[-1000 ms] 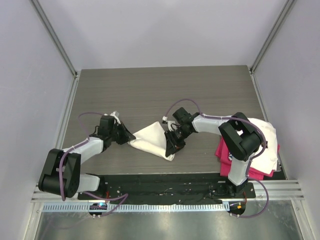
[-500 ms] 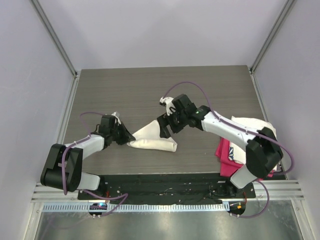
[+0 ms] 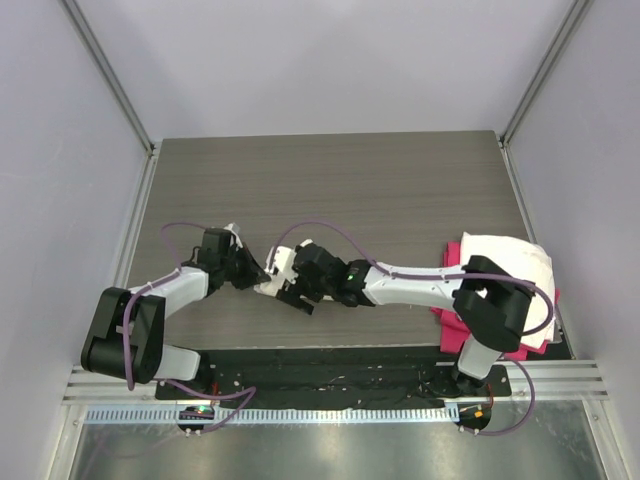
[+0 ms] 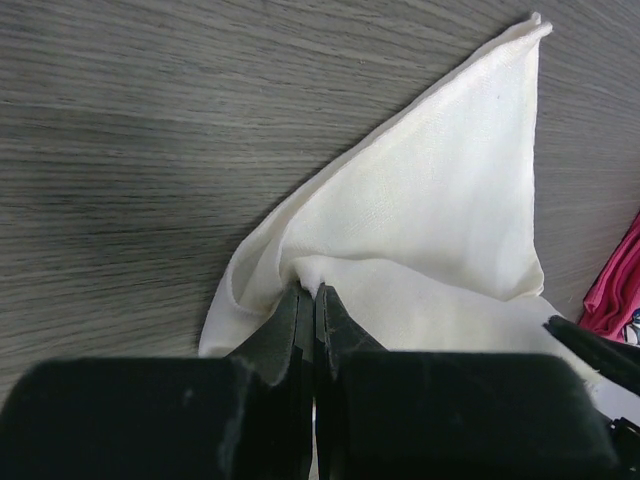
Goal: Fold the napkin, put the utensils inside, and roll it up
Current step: Roll the napkin with the utensil
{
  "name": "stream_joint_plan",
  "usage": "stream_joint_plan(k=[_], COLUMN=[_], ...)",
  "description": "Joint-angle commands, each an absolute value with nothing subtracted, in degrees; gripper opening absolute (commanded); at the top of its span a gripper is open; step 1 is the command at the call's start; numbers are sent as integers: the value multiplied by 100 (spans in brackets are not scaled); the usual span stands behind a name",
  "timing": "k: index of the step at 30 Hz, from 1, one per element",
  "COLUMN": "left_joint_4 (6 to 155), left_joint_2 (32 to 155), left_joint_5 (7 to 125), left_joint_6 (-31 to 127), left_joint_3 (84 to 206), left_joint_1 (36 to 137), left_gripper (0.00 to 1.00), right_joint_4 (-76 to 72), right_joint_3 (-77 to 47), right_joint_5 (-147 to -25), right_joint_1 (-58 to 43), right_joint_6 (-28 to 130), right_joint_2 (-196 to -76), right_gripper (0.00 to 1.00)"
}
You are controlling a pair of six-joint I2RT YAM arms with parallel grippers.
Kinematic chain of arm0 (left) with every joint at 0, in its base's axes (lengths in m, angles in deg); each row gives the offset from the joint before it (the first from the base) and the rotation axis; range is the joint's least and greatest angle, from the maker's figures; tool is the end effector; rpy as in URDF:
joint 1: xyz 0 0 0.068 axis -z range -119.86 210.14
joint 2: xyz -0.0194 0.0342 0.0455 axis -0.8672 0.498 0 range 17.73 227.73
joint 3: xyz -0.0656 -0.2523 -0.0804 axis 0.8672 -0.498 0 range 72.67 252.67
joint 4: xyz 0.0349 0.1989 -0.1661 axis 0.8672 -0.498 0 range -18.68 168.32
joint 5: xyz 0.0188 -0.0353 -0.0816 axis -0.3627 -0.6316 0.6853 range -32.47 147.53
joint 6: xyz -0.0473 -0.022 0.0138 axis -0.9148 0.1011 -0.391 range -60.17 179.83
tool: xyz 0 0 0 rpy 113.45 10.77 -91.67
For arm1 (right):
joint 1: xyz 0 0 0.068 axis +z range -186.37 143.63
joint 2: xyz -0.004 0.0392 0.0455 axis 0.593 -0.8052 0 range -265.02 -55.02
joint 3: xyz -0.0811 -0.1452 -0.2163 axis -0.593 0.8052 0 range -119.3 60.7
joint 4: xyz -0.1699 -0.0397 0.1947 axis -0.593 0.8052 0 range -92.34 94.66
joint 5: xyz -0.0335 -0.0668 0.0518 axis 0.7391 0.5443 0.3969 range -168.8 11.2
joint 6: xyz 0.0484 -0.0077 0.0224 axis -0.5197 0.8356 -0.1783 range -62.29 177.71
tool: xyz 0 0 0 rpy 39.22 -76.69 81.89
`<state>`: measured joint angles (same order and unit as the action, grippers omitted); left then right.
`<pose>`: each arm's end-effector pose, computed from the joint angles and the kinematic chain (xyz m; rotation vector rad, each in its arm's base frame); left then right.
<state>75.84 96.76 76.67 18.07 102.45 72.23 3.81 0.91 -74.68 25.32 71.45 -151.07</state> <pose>0.2340 -0.0621 0.1417 -0.5147 2.5332 -0.7934 0.1739 0.3173 0.2057 -1.3981 1.8682 0.3413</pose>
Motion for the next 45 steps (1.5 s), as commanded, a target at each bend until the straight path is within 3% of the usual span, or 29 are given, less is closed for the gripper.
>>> stream_joint_plan(k=[1, 21, 24, 27, 32, 35, 38, 45], left_joint_4=[7085, 6997, 7006, 7076, 7103, 7006, 6953, 6795], left_joint_2=[9780, 9789, 9754, 9658, 9289, 8955, 8603, 7777], left_joint_5=[7537, 7608, 7625, 7608, 7398, 7090, 6853, 6544], left_joint_6=[1993, 2063, 2072, 2046, 1993, 1993, 1958, 1957], left_joint_3=[10325, 10475, 10484, 10527, 10589, 10528, 10379, 9895], left_joint_1=[7218, 7218, 7226, 7226, 7218, 7218, 7218, 7218], left_gripper=[0, 0, 0, 1, 23, 45, 58, 68], right_joint_4=[-331, -366, -50, 196, 601, 698, 812, 1646], right_joint_3=[-55, -152, -240, -240, -205, -135, -143, -828], right_joint_5=[-7370, -7264, -7378, -7693, -8441, -9152, -9935, -11017], right_joint_1=[2682, 2630, 2594, 2542, 2436, 2200, 2050, 1593], right_joint_6=[7713, 8091, 8012, 7863, 7486, 7161, 6845, 6386], right_joint_2=[-15336, -16180, -16303, -16303, -16347, -16382, -16452, -16847], right_gripper=[86, 74, 61, 43, 28, 25, 24, 22])
